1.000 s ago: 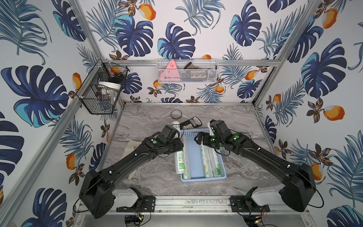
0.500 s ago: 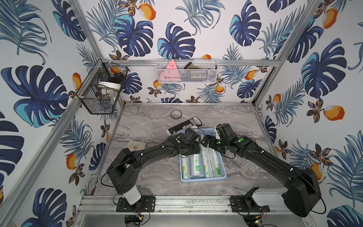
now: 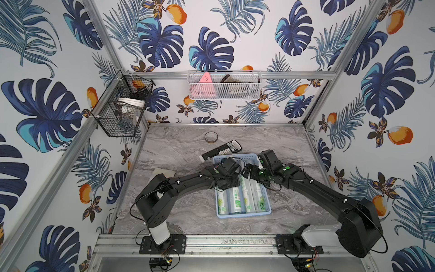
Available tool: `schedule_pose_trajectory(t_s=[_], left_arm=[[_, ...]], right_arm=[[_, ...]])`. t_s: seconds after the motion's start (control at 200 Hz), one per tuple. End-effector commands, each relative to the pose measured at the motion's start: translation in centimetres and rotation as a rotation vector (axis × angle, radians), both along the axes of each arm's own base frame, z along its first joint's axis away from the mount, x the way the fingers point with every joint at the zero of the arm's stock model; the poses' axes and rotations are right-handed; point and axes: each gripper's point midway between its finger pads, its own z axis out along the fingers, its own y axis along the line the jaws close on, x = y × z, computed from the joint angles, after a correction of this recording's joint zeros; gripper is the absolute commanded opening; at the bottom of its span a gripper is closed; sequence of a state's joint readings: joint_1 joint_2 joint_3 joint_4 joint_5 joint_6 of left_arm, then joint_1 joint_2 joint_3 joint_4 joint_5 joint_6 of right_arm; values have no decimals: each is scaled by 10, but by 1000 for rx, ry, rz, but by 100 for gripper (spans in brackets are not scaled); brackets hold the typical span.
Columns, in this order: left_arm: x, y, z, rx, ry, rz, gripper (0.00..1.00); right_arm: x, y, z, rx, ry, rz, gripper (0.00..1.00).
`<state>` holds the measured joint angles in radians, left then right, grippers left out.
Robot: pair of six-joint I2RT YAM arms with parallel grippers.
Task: Put the plastic wrap into the basket
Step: Place the plastic wrap in the basket.
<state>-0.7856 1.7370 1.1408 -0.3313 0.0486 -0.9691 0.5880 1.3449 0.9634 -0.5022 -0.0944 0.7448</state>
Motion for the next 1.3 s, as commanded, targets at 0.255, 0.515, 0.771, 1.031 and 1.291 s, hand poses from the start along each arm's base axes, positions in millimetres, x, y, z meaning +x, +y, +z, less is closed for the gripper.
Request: schedule_pose_trajectory(t_s=[0.255, 0.515, 0.771, 1.031, 1.291], left_arm=[[8, -10, -5, 37, -20, -20, 40], [5, -9, -19, 58, 9, -21, 47], [2, -4, -29, 95, 31, -21, 55], [2, -1, -21, 111, 25, -19, 66], [2, 10, 20, 116, -73, -35, 69]], right_arm=[[5, -10, 2, -32, -34, -47, 100], [4, -24, 11, -60, -82, -85, 100], [4, -28, 14, -72, -93, -97, 100], [9, -43, 25, -139, -145, -115, 100], [36, -102, 64, -336, -312, -244, 100]])
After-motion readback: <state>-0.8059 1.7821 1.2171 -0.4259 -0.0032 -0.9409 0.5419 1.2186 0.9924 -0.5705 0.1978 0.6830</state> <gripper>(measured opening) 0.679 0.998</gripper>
